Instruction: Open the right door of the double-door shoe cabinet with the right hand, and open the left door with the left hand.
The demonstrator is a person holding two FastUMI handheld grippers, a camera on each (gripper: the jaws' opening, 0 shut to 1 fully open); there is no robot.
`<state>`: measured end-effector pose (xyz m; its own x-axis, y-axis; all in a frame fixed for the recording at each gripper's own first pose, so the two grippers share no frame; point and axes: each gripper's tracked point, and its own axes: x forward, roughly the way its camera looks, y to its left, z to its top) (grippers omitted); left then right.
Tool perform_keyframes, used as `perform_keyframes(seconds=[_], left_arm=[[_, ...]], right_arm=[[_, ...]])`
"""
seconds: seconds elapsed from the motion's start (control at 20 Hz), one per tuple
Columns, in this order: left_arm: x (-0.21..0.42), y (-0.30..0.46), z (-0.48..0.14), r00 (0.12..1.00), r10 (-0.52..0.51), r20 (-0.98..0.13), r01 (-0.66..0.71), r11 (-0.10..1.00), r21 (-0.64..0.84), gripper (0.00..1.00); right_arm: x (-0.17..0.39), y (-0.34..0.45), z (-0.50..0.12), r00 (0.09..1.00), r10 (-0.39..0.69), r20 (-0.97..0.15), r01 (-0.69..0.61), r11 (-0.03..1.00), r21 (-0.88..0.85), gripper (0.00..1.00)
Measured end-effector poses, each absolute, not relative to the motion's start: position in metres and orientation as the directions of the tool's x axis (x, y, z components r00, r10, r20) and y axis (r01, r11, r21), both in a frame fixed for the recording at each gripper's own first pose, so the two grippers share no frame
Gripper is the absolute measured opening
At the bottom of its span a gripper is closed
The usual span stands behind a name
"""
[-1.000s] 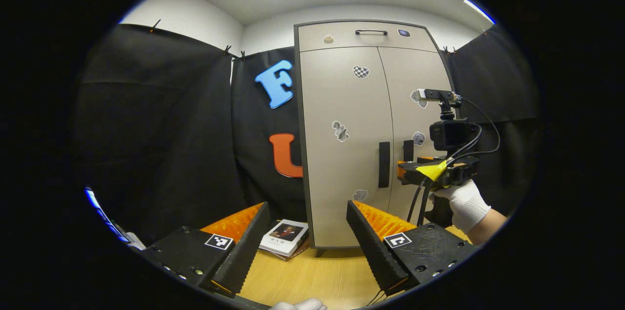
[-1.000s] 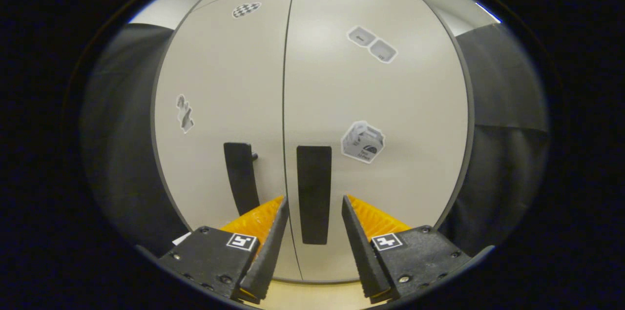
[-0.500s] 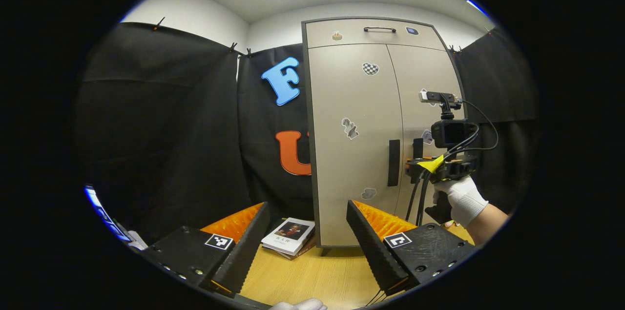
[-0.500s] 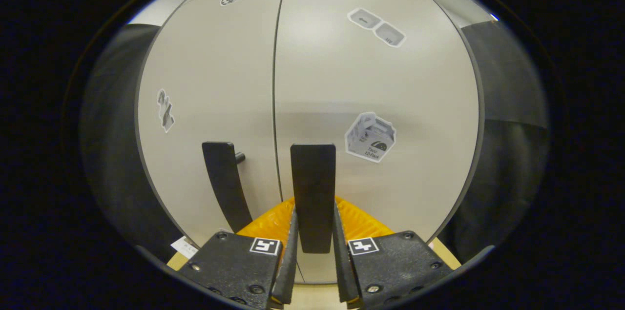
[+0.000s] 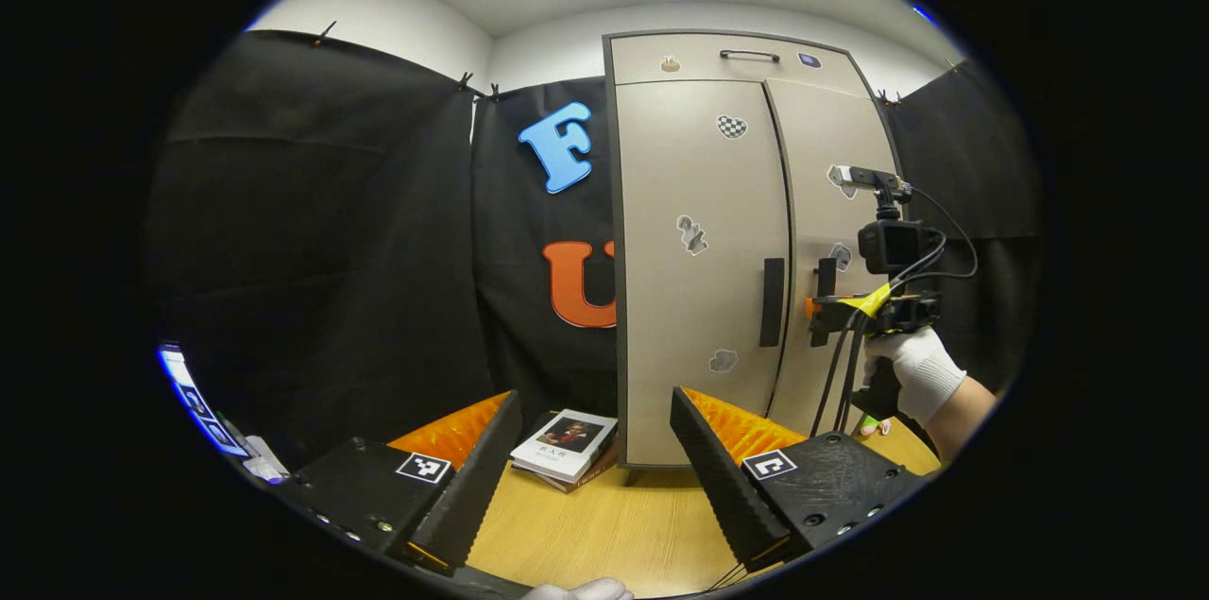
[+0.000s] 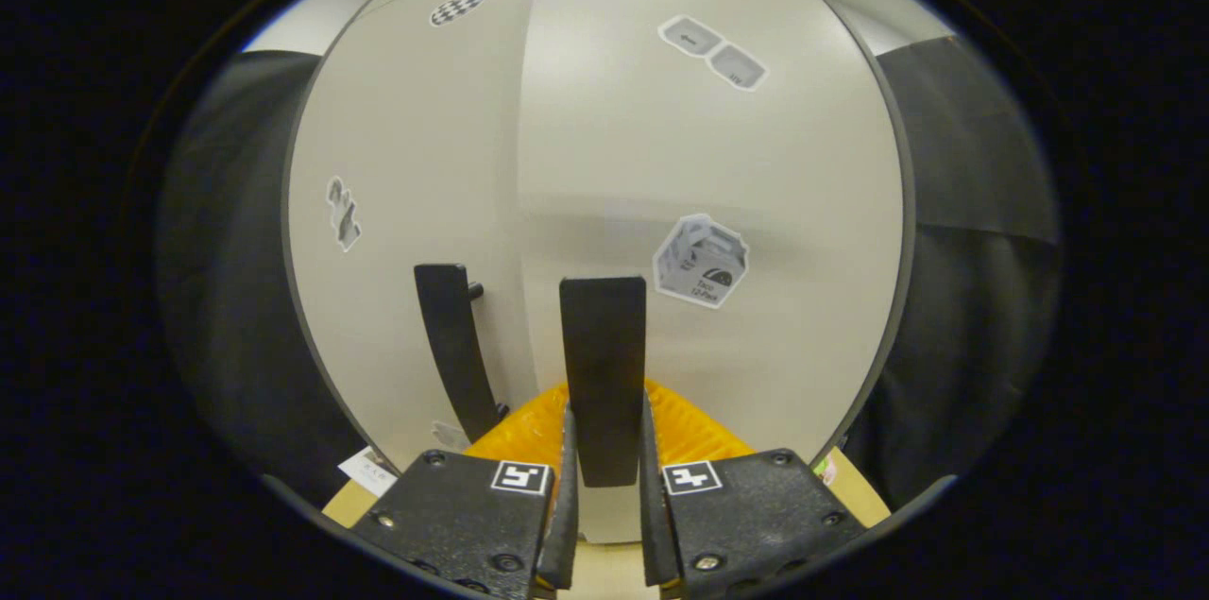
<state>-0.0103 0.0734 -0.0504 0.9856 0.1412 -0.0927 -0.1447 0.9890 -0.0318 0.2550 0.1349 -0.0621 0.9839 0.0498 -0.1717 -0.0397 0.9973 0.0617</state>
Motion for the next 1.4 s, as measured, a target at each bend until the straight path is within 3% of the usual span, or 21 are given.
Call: perform_keyframes(seconds=[0.95,1.4], left_arm=[[-0.045,0.053,-0.051,0.995,0.077,-0.065,-0.081,0.996,-0.048,0.96],[-0.038,-0.008,-0.042,0.998,0.019,-0.064,-0.021,0.999,-0.030,0.96]], right_arm=[[0.126,0.044,-0.068,0.989,0.044,-0.140,-0.031,0.995,0.095,0.23],[0.106,0.002,-0.069,0.985,0.109,-0.134,-0.103,0.993,0.048,0.14]])
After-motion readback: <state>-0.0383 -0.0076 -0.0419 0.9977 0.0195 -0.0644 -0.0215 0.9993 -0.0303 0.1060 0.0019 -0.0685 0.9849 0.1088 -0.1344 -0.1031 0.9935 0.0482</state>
